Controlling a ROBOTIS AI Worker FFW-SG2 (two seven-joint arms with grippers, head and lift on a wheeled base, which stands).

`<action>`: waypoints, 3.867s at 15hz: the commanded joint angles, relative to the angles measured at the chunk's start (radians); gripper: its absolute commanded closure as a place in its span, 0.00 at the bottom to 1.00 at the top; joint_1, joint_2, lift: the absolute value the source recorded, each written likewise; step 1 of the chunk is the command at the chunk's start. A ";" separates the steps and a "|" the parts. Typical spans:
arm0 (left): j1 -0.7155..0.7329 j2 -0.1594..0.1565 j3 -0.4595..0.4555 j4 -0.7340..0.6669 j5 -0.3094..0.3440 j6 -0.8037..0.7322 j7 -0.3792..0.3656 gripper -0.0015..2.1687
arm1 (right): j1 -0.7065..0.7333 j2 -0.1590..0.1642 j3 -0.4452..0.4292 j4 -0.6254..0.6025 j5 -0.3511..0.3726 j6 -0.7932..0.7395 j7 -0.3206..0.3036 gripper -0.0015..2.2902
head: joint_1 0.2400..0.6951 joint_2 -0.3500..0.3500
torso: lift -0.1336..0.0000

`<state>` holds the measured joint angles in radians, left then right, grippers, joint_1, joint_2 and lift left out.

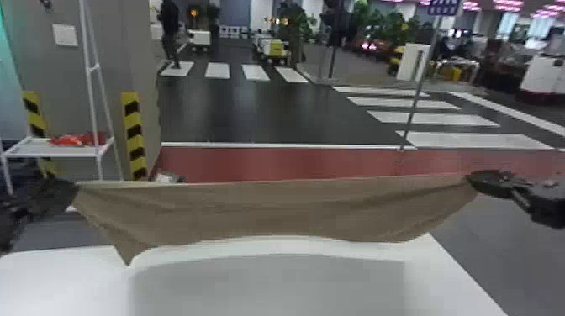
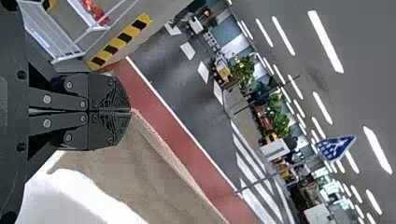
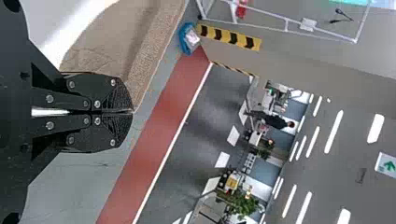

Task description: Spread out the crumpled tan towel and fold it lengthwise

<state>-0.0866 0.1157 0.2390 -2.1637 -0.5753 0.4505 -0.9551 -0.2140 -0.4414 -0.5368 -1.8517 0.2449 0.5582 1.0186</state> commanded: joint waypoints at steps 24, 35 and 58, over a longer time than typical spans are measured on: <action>0.021 0.078 -0.104 0.354 -0.301 -0.381 -0.240 0.63 | 0.154 0.020 0.006 0.388 0.234 -0.531 0.107 0.49 | 1.00 0.12 | 0.07; -0.209 0.105 -0.219 0.637 -0.423 -0.381 -0.269 0.63 | 0.010 0.035 0.083 0.483 0.341 -0.464 0.097 0.49 | 1.00 0.17 | 0.07; -0.309 0.093 -0.277 0.726 -0.460 -0.341 -0.249 0.63 | -0.074 0.043 0.077 0.623 0.421 -0.479 0.072 0.49 | 1.00 0.16 | 0.07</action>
<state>-0.3917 0.2087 -0.0372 -1.4361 -1.0354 0.1089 -1.2034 -0.2884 -0.3978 -0.4558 -1.2349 0.6670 0.0814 1.0906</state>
